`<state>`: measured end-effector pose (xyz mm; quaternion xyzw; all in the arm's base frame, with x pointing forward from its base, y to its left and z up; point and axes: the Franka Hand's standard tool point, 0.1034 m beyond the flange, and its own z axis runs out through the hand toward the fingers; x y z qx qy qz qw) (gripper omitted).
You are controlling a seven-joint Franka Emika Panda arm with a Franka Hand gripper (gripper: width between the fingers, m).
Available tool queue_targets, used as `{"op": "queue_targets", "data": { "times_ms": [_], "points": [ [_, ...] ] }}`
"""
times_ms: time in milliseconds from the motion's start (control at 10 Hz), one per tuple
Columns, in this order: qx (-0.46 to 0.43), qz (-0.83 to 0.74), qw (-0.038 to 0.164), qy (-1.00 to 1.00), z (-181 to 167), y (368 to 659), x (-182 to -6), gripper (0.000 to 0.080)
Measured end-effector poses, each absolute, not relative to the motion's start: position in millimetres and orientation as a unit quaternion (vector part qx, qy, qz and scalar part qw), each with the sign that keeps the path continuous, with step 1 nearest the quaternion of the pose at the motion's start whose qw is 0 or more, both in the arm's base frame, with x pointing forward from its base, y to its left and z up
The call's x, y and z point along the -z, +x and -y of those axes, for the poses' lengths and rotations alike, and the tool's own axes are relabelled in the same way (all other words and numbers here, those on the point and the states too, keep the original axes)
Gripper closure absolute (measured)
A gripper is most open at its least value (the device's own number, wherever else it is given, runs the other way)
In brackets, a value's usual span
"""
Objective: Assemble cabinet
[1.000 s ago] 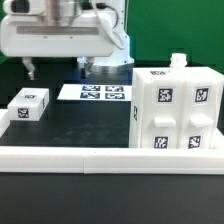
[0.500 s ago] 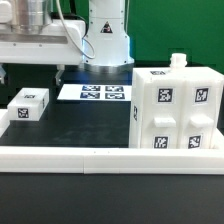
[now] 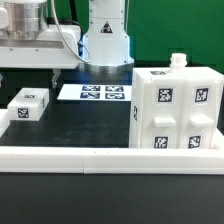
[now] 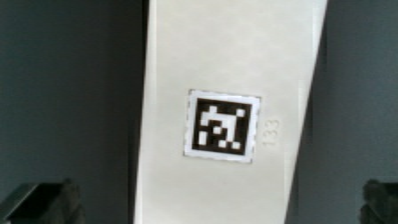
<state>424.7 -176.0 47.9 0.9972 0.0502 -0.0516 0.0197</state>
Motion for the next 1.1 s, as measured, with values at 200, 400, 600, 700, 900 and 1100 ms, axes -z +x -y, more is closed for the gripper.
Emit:
{"op": "queue_targets", "data": {
  "times_ms": [200,400,600,700,900,1100],
  "points": [
    [0.056,-0.054,0.02,0.997,176,421,-41.6,0.0002],
    [0.061,-0.058,0.021,0.996,178,417,-34.5,0.0002],
    [0.066,-0.059,0.024,0.996,179,413,-23.1,0.0002],
    [0.07,-0.061,0.023,0.995,178,411,-19.5,0.0002],
    [0.076,-0.061,0.023,0.995,178,406,-12.3,0.0002],
    [0.075,-0.062,0.023,0.995,178,409,-14.5,0.013]
  ]
}}
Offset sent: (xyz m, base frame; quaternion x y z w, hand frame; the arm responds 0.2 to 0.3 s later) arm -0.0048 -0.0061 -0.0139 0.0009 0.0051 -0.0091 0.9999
